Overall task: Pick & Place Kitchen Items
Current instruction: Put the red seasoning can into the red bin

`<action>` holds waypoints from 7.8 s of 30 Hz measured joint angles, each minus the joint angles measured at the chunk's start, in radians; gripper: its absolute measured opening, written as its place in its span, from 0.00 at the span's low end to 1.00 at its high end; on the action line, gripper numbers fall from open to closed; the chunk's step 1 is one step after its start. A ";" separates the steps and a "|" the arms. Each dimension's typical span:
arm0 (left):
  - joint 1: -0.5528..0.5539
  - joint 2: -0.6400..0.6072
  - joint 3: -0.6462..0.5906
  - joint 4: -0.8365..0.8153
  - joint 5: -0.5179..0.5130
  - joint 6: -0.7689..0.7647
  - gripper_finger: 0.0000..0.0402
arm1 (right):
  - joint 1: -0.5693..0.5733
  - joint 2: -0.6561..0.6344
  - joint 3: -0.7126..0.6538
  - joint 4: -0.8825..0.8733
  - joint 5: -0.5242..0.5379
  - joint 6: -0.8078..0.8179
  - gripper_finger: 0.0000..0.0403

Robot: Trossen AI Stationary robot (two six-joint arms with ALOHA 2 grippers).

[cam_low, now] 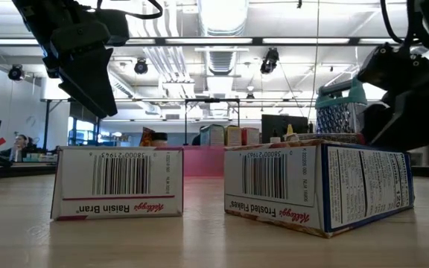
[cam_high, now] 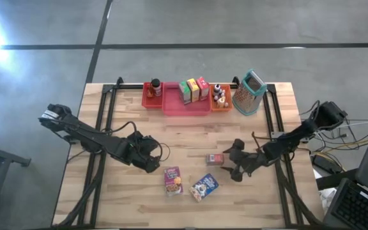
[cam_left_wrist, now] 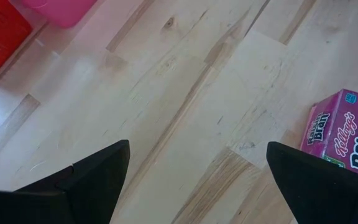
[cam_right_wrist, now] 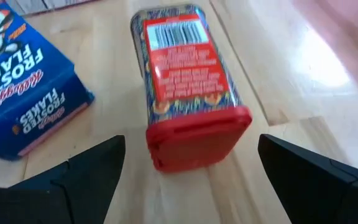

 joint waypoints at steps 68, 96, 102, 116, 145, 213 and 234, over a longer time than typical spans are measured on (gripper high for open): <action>0.000 0.000 0.000 0.019 0.000 0.000 0.95 | -0.284 0.356 0.873 -0.979 -0.345 -0.268 0.55; 0.001 0.000 0.000 0.023 -0.001 0.000 0.95 | -0.274 0.437 0.878 -0.974 -0.342 -0.277 0.79; 0.001 0.000 0.000 0.025 -0.033 0.000 0.95 | -0.272 0.413 0.878 -0.992 -0.342 -0.274 0.83; 0.019 0.000 0.000 0.118 -0.124 -0.077 0.95 | -0.214 0.221 0.876 -1.178 -0.343 -0.137 0.73; 0.108 0.068 0.000 0.815 0.123 0.825 0.95 | -0.161 -0.436 0.458 -1.167 -0.228 0.042 0.49; 0.268 0.582 0.217 1.018 0.395 0.844 0.53 | -0.161 -0.473 0.445 -1.034 -0.201 -0.082 0.16; 0.254 0.170 0.063 0.703 0.078 0.767 0.51 | -0.162 -0.474 0.319 -0.948 -0.201 -0.079 0.32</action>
